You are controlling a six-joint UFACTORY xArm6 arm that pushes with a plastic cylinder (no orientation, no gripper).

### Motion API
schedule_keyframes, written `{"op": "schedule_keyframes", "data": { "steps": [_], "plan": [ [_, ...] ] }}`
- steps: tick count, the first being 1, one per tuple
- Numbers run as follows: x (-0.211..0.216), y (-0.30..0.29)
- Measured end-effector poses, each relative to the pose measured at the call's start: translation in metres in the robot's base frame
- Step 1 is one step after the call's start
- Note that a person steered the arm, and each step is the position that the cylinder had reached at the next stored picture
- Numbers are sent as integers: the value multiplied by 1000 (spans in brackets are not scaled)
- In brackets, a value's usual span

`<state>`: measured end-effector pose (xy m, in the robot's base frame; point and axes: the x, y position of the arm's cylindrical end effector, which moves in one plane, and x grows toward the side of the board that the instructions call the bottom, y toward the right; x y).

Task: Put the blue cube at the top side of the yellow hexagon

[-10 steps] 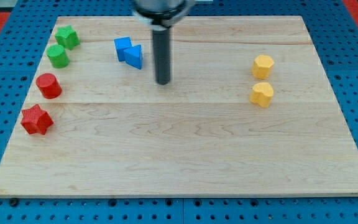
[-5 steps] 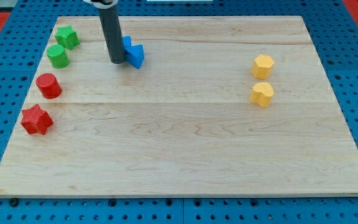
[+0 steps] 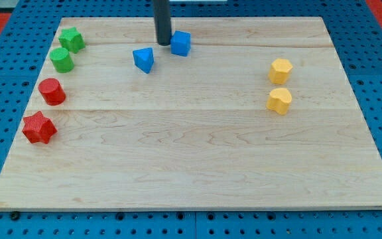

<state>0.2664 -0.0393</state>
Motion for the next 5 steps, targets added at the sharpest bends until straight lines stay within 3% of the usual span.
{"op": "schedule_keyframes", "data": {
  "steps": [5],
  "plan": [
    [41, 151]
  ]
}}
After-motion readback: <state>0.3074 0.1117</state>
